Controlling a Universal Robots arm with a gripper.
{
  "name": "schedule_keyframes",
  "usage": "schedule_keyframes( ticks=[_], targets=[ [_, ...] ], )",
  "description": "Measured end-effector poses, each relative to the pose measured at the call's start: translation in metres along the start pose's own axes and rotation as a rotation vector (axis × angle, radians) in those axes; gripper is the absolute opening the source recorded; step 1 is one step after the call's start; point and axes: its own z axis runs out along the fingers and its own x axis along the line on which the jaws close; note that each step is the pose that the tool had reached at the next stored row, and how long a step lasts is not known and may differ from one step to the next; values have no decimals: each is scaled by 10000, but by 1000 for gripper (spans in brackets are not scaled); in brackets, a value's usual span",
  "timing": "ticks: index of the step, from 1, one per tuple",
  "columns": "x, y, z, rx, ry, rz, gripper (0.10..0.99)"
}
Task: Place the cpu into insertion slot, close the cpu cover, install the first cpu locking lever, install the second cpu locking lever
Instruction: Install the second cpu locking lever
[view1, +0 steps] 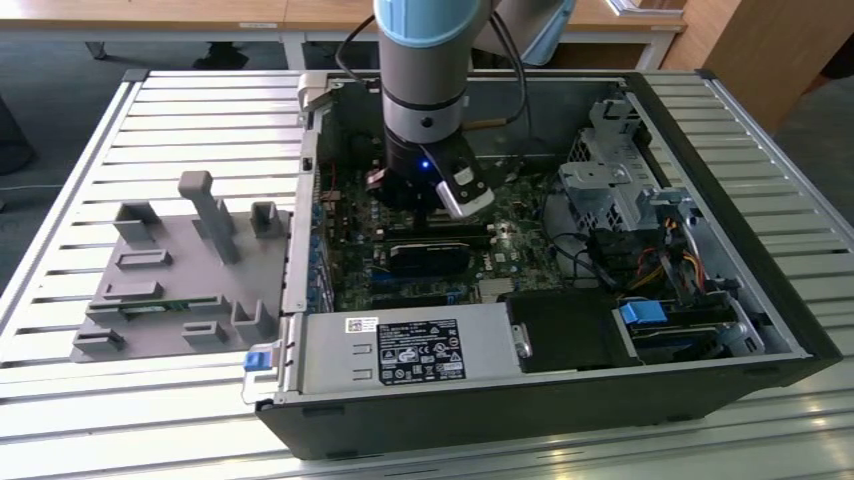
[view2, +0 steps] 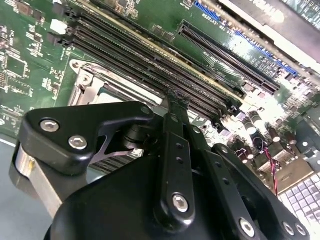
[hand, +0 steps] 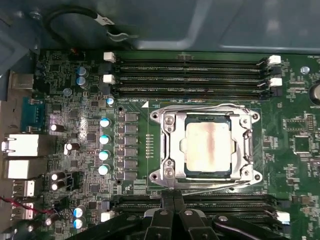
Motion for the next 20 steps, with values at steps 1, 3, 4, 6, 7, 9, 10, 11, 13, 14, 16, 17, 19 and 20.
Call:
schedule_keyframes(
  ticks=[1,3,4,6,7,9,10,11,13,14,16,17,19,20],
  targets=[
    [4,-1,11,-14,0,1,122],
    [15,-4,28,-53,1,4,122],
    [18,-5,34,-87,2,5,122],
    [34,-8,43,-194,3,12,122],
    [48,-10,47,-260,4,14,122],
    [63,-11,61,-344,4,20,122],
    [68,-12,69,-374,4,23,122],
    [71,-13,76,-400,4,25,122],
    [79,-15,89,-449,5,32,122],
    [82,-16,93,-476,6,36,122],
    [87,-16,103,-532,6,44,122],
    [91,-15,107,-563,6,49,122],
    [97,-11,115,-628,6,57,122],
    [99,-6,118,-656,7,59,122]
  ],
)
